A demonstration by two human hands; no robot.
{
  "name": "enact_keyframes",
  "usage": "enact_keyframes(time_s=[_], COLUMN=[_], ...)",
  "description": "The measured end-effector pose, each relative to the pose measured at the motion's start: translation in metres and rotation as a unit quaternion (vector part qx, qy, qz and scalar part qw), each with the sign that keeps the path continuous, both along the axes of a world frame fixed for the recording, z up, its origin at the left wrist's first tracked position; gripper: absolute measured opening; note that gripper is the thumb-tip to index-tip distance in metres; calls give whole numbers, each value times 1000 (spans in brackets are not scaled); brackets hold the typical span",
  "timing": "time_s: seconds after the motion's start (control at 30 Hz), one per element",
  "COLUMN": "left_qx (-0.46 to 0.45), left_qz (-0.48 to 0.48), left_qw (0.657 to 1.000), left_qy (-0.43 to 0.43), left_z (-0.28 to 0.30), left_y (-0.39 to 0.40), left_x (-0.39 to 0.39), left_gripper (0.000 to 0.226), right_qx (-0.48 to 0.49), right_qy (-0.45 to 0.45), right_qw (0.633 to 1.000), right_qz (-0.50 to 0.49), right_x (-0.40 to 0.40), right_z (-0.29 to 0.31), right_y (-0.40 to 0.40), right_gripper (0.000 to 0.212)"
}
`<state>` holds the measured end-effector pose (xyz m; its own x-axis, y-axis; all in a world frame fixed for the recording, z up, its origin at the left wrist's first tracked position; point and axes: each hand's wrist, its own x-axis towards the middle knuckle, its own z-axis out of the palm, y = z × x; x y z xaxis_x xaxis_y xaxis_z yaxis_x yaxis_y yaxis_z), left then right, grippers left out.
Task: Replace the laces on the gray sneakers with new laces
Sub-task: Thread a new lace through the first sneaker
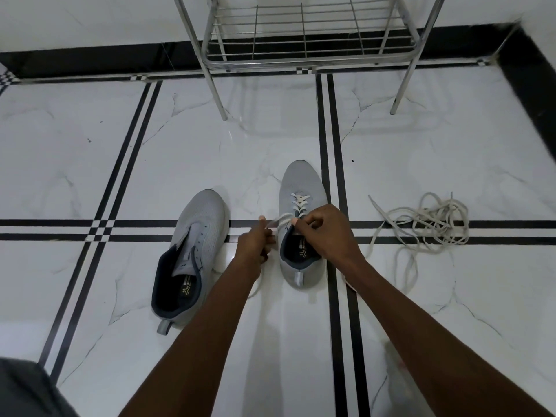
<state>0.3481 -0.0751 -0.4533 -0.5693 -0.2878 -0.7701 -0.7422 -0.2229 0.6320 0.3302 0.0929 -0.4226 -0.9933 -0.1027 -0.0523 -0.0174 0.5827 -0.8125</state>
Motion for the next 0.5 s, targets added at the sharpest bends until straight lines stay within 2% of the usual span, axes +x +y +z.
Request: enact_keyframes(time_s=[0.13, 0.2, 0.27, 0.33, 0.5], left_qx=[123, 149, 104, 20, -95], left_qz=[86, 115, 94, 31, -121], left_qw=[987, 978, 982, 986, 953], left_qy=[51, 90, 126, 164, 259], left_z=[9, 19, 33, 43, 47], left_y=[-3, -4, -1, 4, 11], left_x=[-24, -32, -34, -32, -29], left_gripper=[25, 13, 13, 10, 16], right_qx=[-22, -49, -76, -97, -164], right_qy=[-36, -56, -69, -91, -211], right_qw=[999, 997, 994, 989, 963], right_qz=[-5, -26, -48, -62, -46], right_x=[-3, -6, -12, -20, -40], right_z=[1, 3, 6, 10, 21], right_y=[3, 3, 3, 2, -5], right_gripper=[28, 28, 32, 39, 36])
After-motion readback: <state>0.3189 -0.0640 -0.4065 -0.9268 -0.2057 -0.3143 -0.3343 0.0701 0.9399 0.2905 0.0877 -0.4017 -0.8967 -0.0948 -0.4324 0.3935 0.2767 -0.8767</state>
